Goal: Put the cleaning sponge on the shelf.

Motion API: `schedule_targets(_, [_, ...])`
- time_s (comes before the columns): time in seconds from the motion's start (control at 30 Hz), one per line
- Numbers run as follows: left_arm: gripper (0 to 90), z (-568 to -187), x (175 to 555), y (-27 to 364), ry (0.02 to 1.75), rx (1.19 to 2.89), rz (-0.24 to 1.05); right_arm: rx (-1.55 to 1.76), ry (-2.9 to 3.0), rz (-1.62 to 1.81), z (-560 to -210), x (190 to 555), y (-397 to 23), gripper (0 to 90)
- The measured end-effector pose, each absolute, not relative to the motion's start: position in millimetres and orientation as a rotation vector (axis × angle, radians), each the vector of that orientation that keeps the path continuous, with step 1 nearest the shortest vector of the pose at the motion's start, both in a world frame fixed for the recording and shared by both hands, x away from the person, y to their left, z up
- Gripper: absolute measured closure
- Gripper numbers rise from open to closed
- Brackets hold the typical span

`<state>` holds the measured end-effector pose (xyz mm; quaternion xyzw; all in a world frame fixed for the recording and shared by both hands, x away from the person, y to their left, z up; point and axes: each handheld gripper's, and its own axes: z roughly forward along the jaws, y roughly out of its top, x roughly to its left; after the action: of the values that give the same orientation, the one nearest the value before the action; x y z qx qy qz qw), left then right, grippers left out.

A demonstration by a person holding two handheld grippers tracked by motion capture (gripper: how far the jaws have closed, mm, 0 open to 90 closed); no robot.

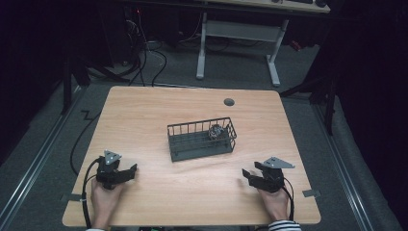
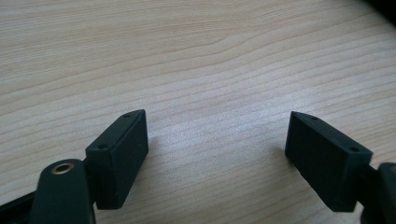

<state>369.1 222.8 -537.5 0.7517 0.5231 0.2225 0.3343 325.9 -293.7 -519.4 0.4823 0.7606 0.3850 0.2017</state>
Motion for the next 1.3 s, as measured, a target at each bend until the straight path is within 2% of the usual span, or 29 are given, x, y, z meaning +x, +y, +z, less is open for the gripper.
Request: schedule_targets(1.3, [24.0,-537.5,368.7,222.5,1.357,1.962,0.581,1.341,2.163,0.911,-531.0,336.5,-290.8,32.9])
